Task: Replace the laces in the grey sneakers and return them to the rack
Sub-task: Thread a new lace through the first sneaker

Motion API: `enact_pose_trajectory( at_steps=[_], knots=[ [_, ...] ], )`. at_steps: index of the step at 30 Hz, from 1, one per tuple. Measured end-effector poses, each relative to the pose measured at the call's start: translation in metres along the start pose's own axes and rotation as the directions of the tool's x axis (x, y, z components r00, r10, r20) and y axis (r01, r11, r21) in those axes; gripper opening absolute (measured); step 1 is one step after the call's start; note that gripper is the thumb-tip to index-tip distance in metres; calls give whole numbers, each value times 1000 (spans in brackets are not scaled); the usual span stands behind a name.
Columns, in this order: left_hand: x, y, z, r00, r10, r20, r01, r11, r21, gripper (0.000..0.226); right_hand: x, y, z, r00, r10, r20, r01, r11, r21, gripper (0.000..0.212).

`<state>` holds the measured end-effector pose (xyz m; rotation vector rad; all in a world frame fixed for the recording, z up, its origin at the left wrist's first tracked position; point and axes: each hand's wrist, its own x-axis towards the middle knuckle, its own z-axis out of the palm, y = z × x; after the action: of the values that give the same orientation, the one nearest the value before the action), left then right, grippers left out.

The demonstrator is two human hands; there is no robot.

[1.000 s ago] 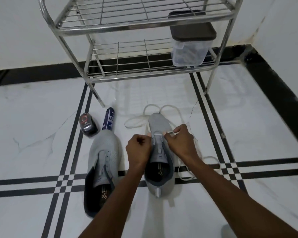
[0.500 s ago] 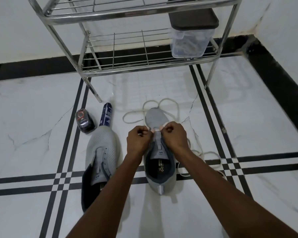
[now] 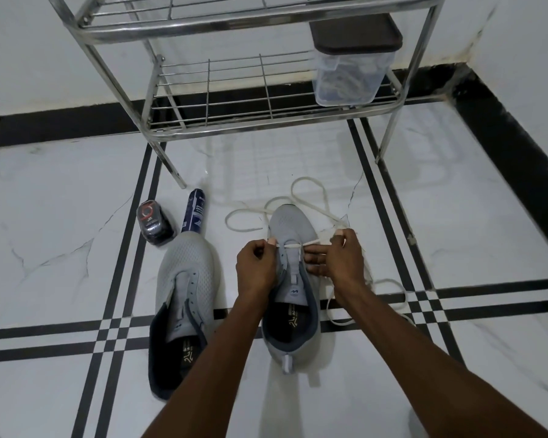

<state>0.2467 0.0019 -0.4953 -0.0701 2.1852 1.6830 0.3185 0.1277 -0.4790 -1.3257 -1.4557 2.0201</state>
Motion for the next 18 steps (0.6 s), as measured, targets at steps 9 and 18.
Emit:
enact_pose_trajectory(
  at_steps=[9,18],
  knots=[
    [-5,-2,-4,1000,-3,-3,3,1000,-17,28,2,6,1,985,-115,129,148,947,-286,14],
    [-6,-2,-7,1000,-8,21,8,1000,-10,28,1,4,5,988,-126,92,148,946,-287,12]
  ],
)
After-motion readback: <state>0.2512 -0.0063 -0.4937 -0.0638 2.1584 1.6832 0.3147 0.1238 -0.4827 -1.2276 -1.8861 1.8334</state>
